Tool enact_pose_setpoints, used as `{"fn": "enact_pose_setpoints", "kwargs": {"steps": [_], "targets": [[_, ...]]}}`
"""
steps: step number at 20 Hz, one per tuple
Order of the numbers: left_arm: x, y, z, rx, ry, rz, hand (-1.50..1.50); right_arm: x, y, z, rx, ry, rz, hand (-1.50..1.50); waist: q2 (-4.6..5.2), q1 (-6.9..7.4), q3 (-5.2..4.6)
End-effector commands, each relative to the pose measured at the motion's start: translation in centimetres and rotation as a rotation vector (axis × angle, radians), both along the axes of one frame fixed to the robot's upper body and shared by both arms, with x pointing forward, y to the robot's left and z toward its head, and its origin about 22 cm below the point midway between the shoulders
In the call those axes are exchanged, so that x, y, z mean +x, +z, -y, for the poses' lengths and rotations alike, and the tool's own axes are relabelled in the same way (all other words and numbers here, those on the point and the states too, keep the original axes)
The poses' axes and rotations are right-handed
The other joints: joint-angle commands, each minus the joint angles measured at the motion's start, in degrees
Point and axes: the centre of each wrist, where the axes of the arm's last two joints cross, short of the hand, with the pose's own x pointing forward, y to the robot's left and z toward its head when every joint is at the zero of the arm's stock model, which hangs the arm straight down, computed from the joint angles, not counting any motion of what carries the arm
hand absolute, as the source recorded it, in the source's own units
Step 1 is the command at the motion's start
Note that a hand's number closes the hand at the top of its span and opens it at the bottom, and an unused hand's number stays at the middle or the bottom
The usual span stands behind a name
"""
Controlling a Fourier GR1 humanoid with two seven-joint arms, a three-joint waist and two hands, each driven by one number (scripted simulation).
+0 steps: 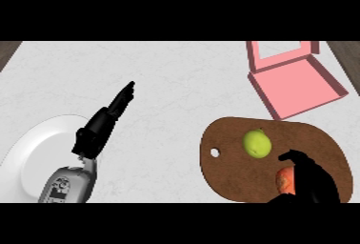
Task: Pick the squash from the cutting board and place it in the cardboard box
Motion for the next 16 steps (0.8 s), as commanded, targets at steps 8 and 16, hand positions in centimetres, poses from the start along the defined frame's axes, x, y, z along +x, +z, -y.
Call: {"fn": "enact_pose_setpoints", "kwargs": {"steps": [8, 16], "targets": [[-0.2, -0.4, 0.5, -0.003, -0.045, 0.001, 0.00, 0.0, 2.6, 2.5, -0.080, 0.927, 0.018, 1.50, 0.82, 2.46, 1.07], [-0.5, 0.8, -0.5, -0.006, 0.022, 0.002, 0.00, 3.0, 6.7, 12.3, -0.195, 1.095, 0.348, 1.50, 0.43, 0.04, 0.92]]}}
